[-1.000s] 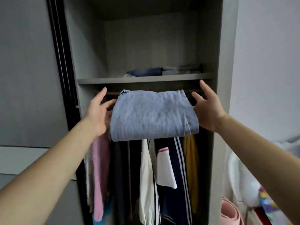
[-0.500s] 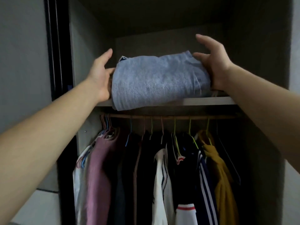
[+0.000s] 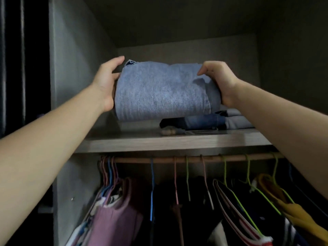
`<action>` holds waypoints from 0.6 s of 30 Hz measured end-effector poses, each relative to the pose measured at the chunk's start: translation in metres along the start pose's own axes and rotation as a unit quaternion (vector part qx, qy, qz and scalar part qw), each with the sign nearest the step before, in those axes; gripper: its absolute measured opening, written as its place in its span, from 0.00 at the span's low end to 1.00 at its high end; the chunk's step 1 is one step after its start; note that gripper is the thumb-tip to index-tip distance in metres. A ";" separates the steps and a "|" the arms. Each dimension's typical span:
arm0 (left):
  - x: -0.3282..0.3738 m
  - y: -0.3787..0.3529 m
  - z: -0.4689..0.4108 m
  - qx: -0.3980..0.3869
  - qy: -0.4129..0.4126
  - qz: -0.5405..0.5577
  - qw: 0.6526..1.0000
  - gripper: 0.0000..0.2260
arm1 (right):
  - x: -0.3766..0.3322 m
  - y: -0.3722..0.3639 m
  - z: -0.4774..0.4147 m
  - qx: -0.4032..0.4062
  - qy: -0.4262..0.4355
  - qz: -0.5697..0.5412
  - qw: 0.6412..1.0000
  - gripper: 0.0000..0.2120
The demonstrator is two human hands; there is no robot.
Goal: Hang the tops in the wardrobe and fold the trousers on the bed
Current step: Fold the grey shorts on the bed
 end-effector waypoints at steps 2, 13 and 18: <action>-0.005 0.001 -0.028 -0.017 -0.001 -0.009 1.000 0.24 | 0.004 -0.001 -0.022 0.014 0.002 0.001 1.000 0.18; -0.039 0.011 -0.107 0.005 0.012 -0.128 0.992 0.03 | 0.020 -0.026 -0.098 -0.008 -0.020 0.095 0.995 0.10; -0.047 0.032 -0.132 0.053 0.049 -0.198 0.977 0.05 | 0.046 -0.060 -0.130 -0.058 -0.051 0.135 0.988 0.05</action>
Point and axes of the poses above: each hand's wrist, its own z-axis away from the middle knuckle, its own y-axis out of the back of the hand, x = y × z, the point moved 3 cm from there along -z, towards the middle knuckle, and after that the axes turned 10 degrees about -z, right-handed, at the moved point
